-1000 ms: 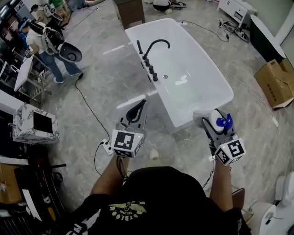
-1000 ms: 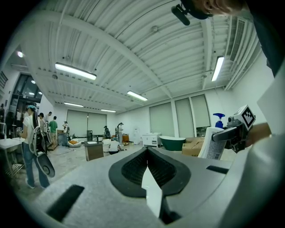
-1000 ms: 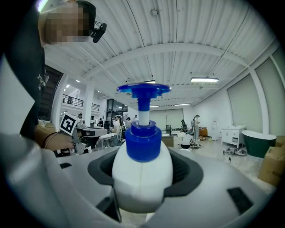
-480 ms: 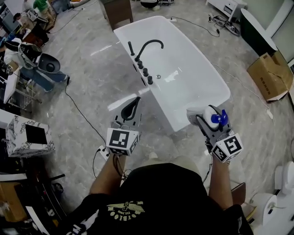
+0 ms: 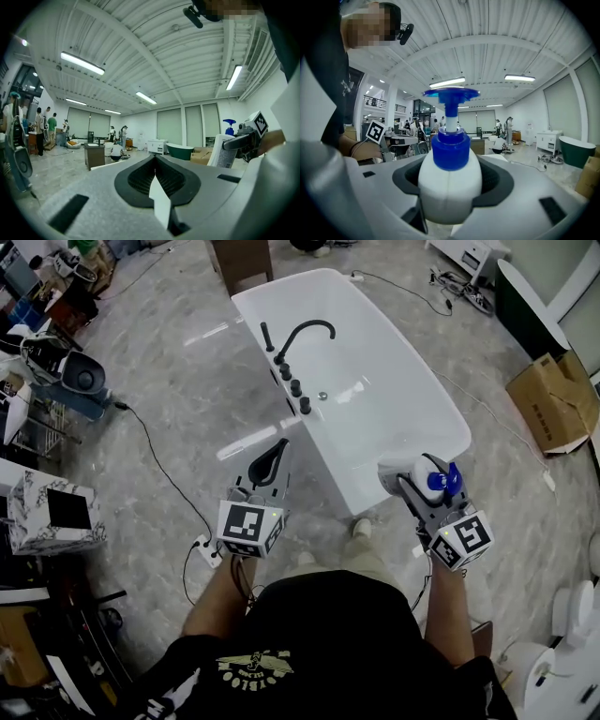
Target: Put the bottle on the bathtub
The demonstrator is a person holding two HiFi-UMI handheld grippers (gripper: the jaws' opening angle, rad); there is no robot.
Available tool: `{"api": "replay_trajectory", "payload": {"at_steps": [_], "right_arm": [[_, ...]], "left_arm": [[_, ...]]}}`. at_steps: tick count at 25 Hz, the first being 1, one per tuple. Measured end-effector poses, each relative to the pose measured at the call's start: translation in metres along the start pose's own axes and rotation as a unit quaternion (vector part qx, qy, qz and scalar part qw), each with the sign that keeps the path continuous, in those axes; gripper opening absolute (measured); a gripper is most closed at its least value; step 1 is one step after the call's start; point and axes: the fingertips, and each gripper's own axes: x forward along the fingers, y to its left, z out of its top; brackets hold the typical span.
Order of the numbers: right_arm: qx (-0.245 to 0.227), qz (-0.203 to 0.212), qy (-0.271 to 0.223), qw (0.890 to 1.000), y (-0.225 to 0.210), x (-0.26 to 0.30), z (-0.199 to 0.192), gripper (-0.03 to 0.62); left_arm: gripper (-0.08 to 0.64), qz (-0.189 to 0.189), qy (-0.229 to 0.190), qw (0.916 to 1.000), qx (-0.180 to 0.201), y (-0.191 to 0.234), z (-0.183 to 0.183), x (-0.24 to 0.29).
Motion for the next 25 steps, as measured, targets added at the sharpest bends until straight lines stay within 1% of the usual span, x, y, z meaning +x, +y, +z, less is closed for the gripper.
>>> {"api": "replay_trajectory", "payload": {"at_steps": [5, 8, 10, 13, 16, 18, 19, 22, 25], "right_arm": [[0.004, 0.021, 0.001, 1.0, -0.024, 0.022, 0.007, 0.267], [-0.008, 0.05, -0.005, 0.999, -0.04, 0.039, 0.009, 0.267], [-0.015, 0.068, 0.0, 0.998, -0.05, 0.05, 0.006, 0.267], [-0.018, 0.082, 0.012, 0.996, -0.066, 0.064, 0.002, 0.267], [-0.022, 0.108, 0.009, 0.994, -0.081, 0.076, 0.0, 0.267], [-0.012, 0.118, 0.014, 0.993, -0.09, 0.084, -0.003, 0.267], [-0.009, 0.122, 0.017, 0.992, -0.096, 0.089, -0.007, 0.267], [-0.02, 0.139, 0.019, 0.99, -0.117, 0.104, -0.024, 0.267], [-0.011, 0.151, 0.039, 0.988, -0.136, 0.117, -0.052, 0.267]], "left_arm": [[0.009, 0.025, 0.005, 0.9997, 0.0, 0.006, 0.004, 0.017], [0.009, 0.046, 0.008, 0.9989, -0.005, 0.015, 0.002, 0.031], [0.009, 0.062, 0.014, 0.9979, -0.012, 0.019, -0.003, 0.041], [0.009, 0.078, 0.02, 0.9966, -0.017, 0.018, -0.007, 0.058], [0.009, 0.093, 0.025, 0.9952, -0.015, 0.013, -0.008, 0.073], [0.009, 0.105, 0.03, 0.9939, -0.014, 0.01, -0.011, 0.081], [0.009, 0.111, 0.032, 0.9932, -0.013, 0.01, -0.012, 0.085], [0.009, 0.13, 0.04, 0.9907, -0.008, 0.007, -0.022, 0.096], [0.009, 0.162, 0.042, 0.986, -0.002, 0.006, -0.028, 0.098]]}}
